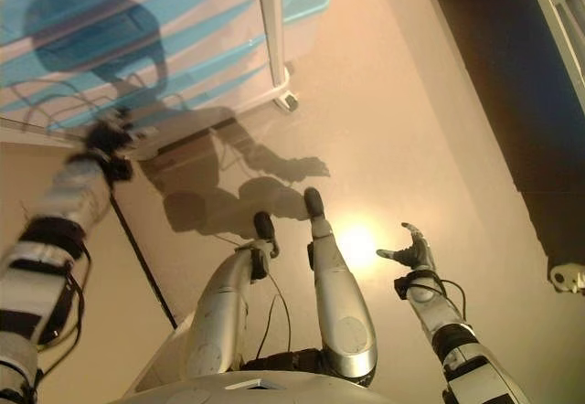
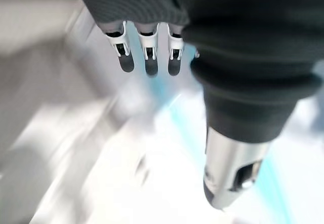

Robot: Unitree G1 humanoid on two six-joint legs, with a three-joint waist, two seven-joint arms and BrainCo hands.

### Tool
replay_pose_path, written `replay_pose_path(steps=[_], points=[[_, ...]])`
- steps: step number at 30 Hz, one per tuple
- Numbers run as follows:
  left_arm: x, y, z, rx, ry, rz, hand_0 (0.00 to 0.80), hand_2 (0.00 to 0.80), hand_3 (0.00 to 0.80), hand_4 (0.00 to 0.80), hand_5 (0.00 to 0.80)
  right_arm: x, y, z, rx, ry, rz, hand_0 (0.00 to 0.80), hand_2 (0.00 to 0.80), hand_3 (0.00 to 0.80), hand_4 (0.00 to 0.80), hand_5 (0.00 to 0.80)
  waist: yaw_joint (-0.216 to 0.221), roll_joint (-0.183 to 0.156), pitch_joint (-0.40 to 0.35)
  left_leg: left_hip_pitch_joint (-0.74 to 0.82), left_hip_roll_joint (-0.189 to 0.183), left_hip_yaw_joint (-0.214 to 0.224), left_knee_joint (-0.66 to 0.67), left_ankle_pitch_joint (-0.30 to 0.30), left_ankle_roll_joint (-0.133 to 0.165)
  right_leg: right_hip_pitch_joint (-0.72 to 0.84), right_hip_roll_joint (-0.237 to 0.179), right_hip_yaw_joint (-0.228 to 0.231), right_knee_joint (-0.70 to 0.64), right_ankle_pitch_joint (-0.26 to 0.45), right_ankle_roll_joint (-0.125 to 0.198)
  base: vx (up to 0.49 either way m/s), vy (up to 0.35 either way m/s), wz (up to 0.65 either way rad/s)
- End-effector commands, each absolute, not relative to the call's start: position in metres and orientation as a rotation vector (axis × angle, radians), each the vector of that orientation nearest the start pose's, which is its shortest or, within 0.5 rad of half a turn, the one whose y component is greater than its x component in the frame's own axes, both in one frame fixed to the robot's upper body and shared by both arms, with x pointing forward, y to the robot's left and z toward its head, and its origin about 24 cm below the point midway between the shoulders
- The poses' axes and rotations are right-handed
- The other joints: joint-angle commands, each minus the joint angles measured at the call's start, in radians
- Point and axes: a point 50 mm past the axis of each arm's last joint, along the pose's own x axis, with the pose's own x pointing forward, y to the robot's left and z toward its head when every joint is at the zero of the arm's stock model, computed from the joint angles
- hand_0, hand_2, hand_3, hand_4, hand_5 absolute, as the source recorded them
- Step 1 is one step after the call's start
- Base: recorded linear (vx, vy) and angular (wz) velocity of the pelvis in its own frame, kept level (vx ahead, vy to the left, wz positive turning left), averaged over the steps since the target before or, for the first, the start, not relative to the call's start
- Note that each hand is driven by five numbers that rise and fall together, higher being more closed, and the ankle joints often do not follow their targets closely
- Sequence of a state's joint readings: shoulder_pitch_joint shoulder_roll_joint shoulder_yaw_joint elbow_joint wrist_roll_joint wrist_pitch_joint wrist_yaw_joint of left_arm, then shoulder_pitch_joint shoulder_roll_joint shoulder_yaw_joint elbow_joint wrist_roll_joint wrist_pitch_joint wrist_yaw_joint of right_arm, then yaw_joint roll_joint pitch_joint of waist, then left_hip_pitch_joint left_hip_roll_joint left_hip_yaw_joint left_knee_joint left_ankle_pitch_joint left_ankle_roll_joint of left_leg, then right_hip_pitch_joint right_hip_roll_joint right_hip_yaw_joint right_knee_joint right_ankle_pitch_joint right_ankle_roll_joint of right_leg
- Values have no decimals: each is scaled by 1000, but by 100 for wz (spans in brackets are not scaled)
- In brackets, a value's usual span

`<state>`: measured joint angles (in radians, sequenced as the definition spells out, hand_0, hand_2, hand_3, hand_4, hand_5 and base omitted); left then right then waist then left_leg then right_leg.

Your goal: Open the drawer and pick up the medicine

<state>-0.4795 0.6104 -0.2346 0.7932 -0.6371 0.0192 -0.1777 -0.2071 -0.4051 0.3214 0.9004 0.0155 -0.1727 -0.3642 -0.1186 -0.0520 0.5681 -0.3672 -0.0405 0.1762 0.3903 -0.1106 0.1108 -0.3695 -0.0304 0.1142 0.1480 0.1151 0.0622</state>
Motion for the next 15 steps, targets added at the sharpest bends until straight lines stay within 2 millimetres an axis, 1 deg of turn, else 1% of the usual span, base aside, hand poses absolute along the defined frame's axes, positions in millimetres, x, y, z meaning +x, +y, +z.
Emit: replay_pose_path(steps=[1,2,4,7,8,10,11,13,14,15], points=[[288,263,-11,-37,420,-127,0,0,0,0,0,226,-276,-66,-644,498,-269,0,0,0,0,0,46,75,-48,155,-62,-95,-232,40,-27,69,24,-86,59,-85,-1,10,-117,23],[274,258,-28,-61,460,-147,0,0,0,0,0,223,-276,-69,-638,512,-260,0,0,0,0,0,55,77,-63,174,-60,-103,-252,49,-32,93,22,-96,50,-91,-7,13,-108,28],[256,252,-51,-115,533,-111,0,0,0,0,0,218,-276,-73,-640,528,-242,0,0,0,0,0,64,78,-85,198,-57,-117,-279,61,-40,123,22,-110,37,-103,-14,3,-116,23],[218,244,-87,-154,648,-89,0,0,0,0,0,206,-276,-82,-610,572,-219,0,0,0,0,0,79,78,-135,243,-49,-140,-315,76,-54,186,27,-141,11,-119,-27,32,-141,24],[205,245,-97,-172,680,-34,0,0,0,0,0,201,-276,-86,-591,588,-214,0,0,0,0,0,85,78,-155,257,-45,-149,-323,79,-58,207,28,-152,3,-126,-31,42,-144,37],[186,246,-109,-177,719,7,0,0,0,0,0,192,-276,-93,-540,625,-212,0,0,0,0,0,94,75,-185,281,-44,-165,-329,81,-66,246,28,-171,-13,-133,-37,49,-132,30],[177,249,-114,-163,727,65,0,0,0,0,0,187,-275,-97,-499,648,-198,0,0,0,0,0,101,73,-206,293,-42,-173,-331,81,-71,265,27,-181,-21,-137,-41,55,-132,23],[165,252,-120,-165,747,116,0,0,0,0,0,176,-271,-106,-406,700,-181,0,0,0,0,0,113,69,-237,309,-41,-188,-336,84,-78,292,28,-195,-34,-140,-45,44,-119,29],[156,255,-123,-131,761,152,0,0,0,0,0,168,-268,-113,-352,733,-172,0,0,0,0,0,121,67,-259,320,-39,-198,-341,86,-84,309,29,-204,-43,-143,-46,41,-114,28],[151,254,-126,-128,773,144,0,0,0,0,0,163,-265,-117,-309,759,-163,0,0,0,0,0,128,65,-277,328,-39,-204,-347,88,-87,321,29,-212,-50,-144,-47,32,-111,28]])
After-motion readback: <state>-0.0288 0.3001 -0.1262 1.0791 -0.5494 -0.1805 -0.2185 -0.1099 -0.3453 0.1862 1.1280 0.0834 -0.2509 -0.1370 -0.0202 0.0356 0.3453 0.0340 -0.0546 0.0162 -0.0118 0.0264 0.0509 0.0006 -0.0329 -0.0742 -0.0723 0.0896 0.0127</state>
